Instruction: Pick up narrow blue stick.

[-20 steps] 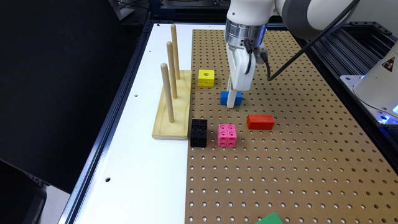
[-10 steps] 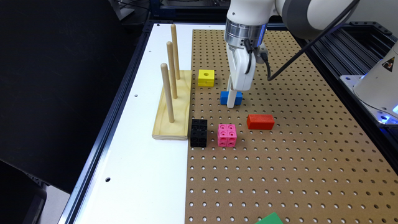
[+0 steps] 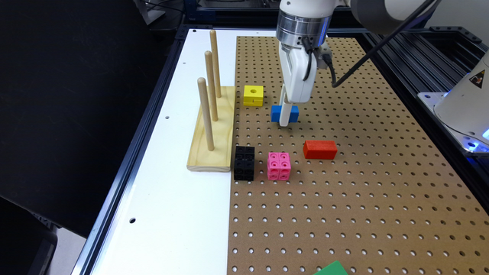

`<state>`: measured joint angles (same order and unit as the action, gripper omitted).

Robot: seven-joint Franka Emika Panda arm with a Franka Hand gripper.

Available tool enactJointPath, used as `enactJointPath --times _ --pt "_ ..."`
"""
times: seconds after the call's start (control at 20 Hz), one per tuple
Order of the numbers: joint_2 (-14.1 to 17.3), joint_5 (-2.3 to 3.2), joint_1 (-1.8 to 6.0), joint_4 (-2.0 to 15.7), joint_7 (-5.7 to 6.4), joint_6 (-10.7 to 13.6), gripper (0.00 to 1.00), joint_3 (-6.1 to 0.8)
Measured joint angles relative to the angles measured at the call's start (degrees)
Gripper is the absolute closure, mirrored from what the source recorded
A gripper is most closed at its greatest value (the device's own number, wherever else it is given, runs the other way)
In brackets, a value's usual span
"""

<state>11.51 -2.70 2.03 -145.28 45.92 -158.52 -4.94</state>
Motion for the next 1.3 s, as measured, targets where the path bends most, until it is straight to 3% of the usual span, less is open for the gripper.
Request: enactJointPath --times 0.65,1.0,1.3 --pt "-10.6 0.00 0.00 -0.06 0.01 10.8 1.00 -0.03" --pt "-11.9 0.00 0.01 -0.04 0.01 11.8 1.00 -0.06" --pt "-15.5 0.00 0.01 -0.09 0.06 15.6 1.00 -0.22"
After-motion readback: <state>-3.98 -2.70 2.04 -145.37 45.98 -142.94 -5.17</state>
